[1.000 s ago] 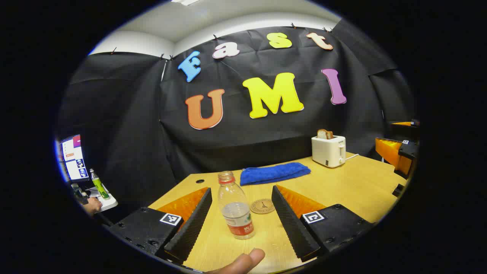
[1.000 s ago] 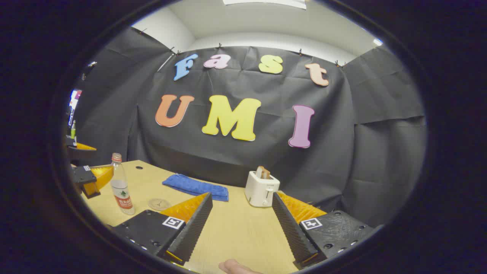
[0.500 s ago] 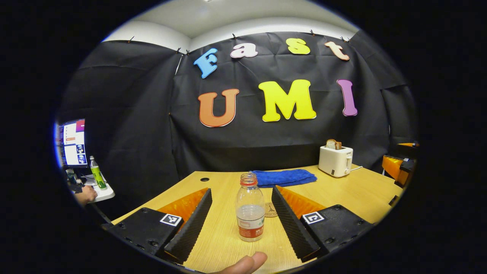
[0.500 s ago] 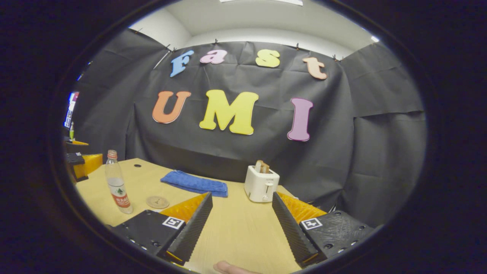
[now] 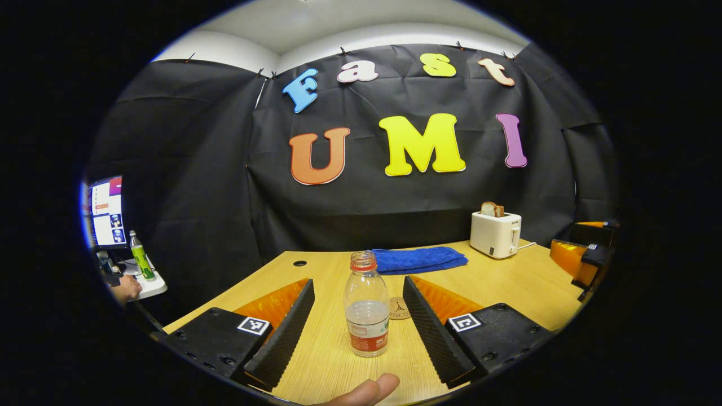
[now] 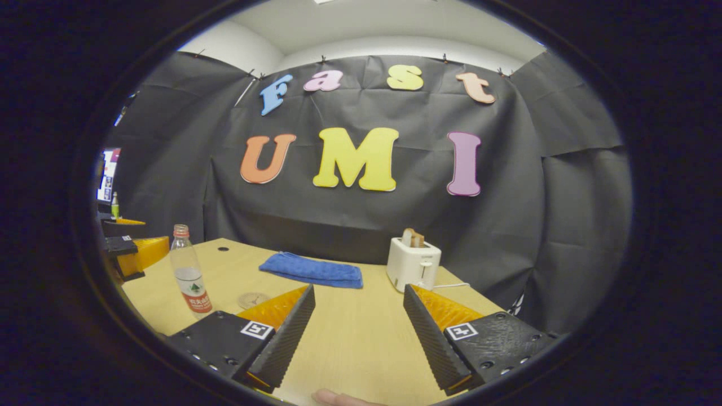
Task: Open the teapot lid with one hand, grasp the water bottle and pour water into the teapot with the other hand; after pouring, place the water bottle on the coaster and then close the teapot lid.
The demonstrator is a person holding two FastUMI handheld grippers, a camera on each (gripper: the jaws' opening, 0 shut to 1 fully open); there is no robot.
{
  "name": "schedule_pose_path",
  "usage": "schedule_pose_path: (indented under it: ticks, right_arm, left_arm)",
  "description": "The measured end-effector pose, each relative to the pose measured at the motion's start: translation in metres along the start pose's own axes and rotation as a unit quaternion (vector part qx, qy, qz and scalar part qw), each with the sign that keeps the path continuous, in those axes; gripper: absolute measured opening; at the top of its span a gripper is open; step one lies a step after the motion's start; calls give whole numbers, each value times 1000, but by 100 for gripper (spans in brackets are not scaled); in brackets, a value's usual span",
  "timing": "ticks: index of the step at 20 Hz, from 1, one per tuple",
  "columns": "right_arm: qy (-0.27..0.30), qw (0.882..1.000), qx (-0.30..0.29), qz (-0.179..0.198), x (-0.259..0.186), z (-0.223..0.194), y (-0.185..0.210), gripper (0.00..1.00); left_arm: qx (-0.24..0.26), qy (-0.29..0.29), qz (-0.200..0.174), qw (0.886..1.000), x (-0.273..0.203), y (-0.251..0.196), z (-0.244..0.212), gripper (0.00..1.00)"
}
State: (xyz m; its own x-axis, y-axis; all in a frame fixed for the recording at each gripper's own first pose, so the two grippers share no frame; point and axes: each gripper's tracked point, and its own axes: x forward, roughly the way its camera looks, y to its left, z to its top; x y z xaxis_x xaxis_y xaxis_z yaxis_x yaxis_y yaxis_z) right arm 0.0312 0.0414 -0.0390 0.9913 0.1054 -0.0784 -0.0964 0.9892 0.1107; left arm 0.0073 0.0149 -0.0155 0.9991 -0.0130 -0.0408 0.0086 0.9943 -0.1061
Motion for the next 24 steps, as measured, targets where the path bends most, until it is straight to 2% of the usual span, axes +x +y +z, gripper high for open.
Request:
schedule_pose_path:
  ticks: [6, 9, 13, 14, 16, 19, 20, 22, 23, 24]
  right_arm:
    - [4, 999, 24, 44, 40, -30, 54, 95]
    - [14, 998, 15, 68, 57, -47, 87, 95]
    - [21, 996, 12, 81, 71, -64, 115, 95]
    - [22, 996, 7, 88, 72, -68, 122, 98]
    - [29, 996, -1, 88, 75, -76, 129, 96]
    - [34, 996, 11, 83, 82, -82, 134, 75]
    - [35, 996, 15, 84, 83, -84, 136, 62]
    - [39, 995, 18, 89, 85, -88, 139, 47]
    - [34, 995, 18, 95, 84, -88, 142, 35]
    - [31, 994, 12, 100, 84, -89, 146, 35]
  left_arm:
    - [-12, -6, 7, 1000, 2, 19, 4, 99]
    - [-11, -9, 20, 1000, 6, 34, 5, 99]
    - [-24, -13, 40, 999, 9, 51, 6, 99]
    - [-28, -15, 40, 999, 10, 52, 8, 99]
    - [-44, -14, 38, 998, 10, 54, 7, 98]
    - [-66, -11, 41, 997, 10, 62, 7, 99]
    - [-69, -8, 40, 997, 11, 64, 7, 99]
    - [-66, -5, 43, 997, 12, 66, 6, 99]
    - [-61, -5, 44, 997, 12, 66, 5, 99]
    - [-57, -5, 44, 997, 12, 65, 4, 99]
